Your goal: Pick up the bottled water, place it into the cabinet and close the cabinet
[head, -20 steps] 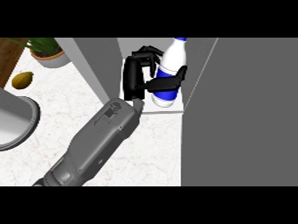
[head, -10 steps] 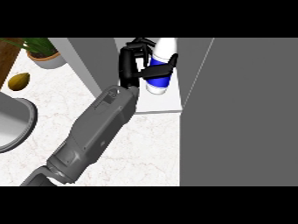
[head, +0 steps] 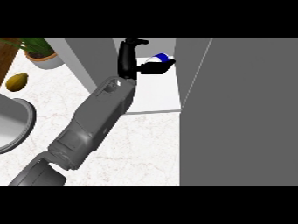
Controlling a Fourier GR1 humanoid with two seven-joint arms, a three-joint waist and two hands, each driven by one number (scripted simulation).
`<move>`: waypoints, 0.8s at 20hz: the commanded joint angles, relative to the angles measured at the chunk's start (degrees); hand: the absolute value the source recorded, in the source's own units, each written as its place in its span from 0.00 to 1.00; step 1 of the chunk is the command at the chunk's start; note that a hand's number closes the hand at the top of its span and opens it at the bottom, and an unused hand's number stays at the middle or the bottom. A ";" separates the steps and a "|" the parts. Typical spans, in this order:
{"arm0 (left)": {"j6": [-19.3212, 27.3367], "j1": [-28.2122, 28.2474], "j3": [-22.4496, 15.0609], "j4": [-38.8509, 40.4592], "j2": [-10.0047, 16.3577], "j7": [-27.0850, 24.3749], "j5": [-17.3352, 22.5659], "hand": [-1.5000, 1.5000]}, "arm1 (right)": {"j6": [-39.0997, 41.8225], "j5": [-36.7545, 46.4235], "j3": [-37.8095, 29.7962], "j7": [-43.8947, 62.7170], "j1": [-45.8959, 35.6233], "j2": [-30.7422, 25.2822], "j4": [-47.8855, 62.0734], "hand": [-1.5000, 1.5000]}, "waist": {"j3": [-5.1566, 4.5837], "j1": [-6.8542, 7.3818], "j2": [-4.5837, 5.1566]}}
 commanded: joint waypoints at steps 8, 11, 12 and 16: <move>-5.46 -2.11 4.55 4.85 0.41 -5.18 1.48 0.00 | 0.43 -4.13 -2.25 1.59 0.56 -0.57 -3.88 0.00 | -0.02 0.22 -0.14; -7.14 -4.07 5.24 1.72 -0.23 -6.08 2.52 0.00 | -0.65 -3.92 0.02 3.58 0.11 0.01 -5.96 0.00 | -0.04 0.44 -0.30; -8.58 -4.26 6.19 0.96 -0.23 -5.79 3.63 0.00 | 0.01 -2.60 0.23 2.25 0.67 1.03 -4.09 0.00 | -0.02 0.32 -0.41; -13.82 -1.67 6.14 -4.03 -0.24 -5.33 5.46 0.00 | -3.07 -2.74 -0.30 5.39 -1.47 0.59 -5.87 0.00 | -0.03 2.10 -0.82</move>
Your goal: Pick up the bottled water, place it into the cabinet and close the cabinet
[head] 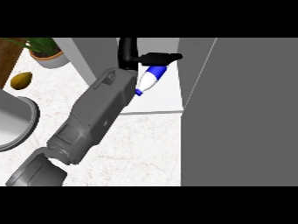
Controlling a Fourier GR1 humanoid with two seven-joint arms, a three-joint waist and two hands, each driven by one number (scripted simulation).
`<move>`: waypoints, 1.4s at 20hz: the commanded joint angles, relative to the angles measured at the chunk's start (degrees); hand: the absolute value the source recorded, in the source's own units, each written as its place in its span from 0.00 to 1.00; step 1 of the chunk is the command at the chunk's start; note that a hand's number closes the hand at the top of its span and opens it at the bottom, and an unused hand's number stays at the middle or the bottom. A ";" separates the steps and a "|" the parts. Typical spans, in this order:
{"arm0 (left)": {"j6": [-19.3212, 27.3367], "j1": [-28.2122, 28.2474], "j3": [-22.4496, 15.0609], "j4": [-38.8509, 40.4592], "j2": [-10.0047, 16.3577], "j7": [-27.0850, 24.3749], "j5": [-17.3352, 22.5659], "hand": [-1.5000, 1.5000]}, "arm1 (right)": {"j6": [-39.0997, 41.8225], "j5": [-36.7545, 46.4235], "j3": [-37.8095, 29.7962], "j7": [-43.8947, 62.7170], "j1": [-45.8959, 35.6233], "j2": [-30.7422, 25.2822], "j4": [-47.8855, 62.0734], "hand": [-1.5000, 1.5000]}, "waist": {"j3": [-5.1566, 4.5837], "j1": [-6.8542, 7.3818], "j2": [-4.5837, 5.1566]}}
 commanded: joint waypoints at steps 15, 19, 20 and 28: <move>-1.09 24.42 -13.29 -35.86 1.08 8.10 1.81 0.00 | -0.70 -5.22 -0.81 5.19 1.78 -0.58 -7.00 0.00 | 0.03 3.18 -1.11; 1.65 30.06 -16.92 -48.12 2.87 12.55 0.34 0.00 | -0.49 -3.40 0.80 4.83 3.94 1.13 -9.01 0.00 | 0.04 2.91 -1.21; 3.43 33.69 -19.47 -49.78 0.27 10.38 -0.93 0.00 | -2.88 -3.25 0.53 6.44 0.98 0.45 -8.74 0.00 | 0.02 3.40 -1.06; 3.80 49.41 -24.25 -67.30 6.50 12.05 -3.03 0.00 | -1.72 -1.11 4.45 8.99 -1.52 -1.04 -7.83 0.00 | 0.03 2.97 -0.75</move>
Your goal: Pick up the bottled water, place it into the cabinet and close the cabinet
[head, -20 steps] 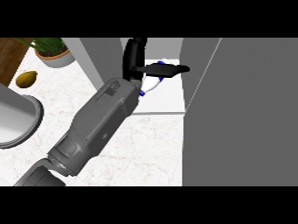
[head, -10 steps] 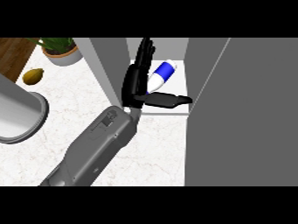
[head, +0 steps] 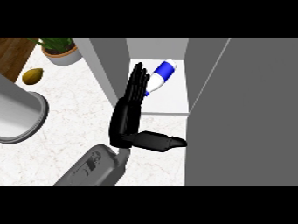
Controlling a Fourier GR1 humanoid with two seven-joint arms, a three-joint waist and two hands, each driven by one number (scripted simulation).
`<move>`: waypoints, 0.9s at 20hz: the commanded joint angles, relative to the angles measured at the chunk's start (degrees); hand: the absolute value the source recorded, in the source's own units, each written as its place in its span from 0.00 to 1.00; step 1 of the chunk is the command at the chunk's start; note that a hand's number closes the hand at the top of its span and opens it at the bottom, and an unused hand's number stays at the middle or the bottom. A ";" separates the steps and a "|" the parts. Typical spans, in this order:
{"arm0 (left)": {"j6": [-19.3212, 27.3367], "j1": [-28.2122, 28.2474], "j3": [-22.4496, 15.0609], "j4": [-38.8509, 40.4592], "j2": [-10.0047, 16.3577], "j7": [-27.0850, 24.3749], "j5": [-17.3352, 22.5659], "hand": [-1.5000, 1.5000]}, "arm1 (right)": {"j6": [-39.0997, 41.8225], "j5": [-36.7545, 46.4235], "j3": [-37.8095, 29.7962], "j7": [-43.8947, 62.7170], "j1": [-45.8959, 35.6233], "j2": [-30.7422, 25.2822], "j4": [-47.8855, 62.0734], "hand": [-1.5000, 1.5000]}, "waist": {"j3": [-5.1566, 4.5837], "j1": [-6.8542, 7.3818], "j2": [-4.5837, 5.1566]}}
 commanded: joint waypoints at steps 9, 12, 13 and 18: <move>0.95 20.07 -3.65 -22.67 9.89 0.48 -1.44 0.00 | 7.46 3.92 8.94 6.76 2.98 -7.17 -11.41 1.00 | -0.04 -0.09 -0.09; -0.41 24.67 -3.13 -24.23 12.15 -1.90 -1.55 0.00 | 6.25 5.26 14.52 9.90 2.40 -6.79 -12.11 1.00 | -0.08 -0.04 0.16; -0.73 25.41 -3.48 -22.71 11.50 -3.93 -2.07 0.00 | 6.45 5.79 16.31 10.61 4.44 -7.06 -15.34 1.00 | -0.16 -0.48 0.11; -2.44 28.77 -0.52 -28.79 16.10 -2.55 -0.23 0.00 | 4.32 9.02 22.97 14.86 -0.05 -7.22 -14.58 1.00 | -0.16 -0.06 0.07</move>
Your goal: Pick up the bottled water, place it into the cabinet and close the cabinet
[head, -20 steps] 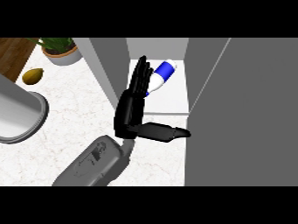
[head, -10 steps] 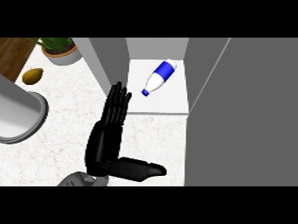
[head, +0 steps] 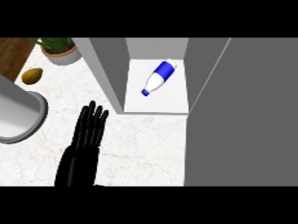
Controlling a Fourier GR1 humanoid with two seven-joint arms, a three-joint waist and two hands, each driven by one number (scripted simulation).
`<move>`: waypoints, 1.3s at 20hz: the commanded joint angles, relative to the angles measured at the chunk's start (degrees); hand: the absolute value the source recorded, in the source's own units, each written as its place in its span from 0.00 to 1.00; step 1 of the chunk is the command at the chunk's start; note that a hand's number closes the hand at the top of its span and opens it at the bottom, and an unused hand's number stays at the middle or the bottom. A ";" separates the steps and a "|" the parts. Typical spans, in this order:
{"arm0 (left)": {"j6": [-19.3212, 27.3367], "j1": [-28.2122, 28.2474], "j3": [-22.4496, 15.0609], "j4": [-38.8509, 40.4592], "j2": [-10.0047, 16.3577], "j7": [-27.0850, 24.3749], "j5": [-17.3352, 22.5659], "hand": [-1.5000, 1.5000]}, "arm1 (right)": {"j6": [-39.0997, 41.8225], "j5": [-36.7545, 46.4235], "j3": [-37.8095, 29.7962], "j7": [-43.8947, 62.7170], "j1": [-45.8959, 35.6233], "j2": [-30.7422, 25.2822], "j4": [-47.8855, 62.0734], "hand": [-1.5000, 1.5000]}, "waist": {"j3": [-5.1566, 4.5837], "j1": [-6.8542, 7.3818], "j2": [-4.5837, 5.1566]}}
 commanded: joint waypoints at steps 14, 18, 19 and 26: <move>-4.74 13.27 5.93 -10.49 7.88 -3.21 4.12 0.00 | -9.64 24.91 29.65 16.20 -10.85 6.77 -13.70 1.00 | -0.23 0.16 -0.44; -7.51 16.00 8.91 -10.53 10.66 -3.99 6.14 0.00 | -10.90 29.03 33.74 21.09 -17.59 8.56 -10.98 1.00 | -0.38 0.96 -0.47; -7.39 16.92 8.45 -11.29 10.21 -4.84 5.87 0.00 | -11.92 29.40 34.31 21.78 -19.76 10.23 -9.27 1.00 | -0.41 1.41 -0.53; -10.66 18.67 11.32 -11.04 12.34 -5.81 7.64 0.00 | -16.51 30.29 37.38 28.36 -30.73 14.18 -5.57 1.00 | -0.56 0.87 -0.60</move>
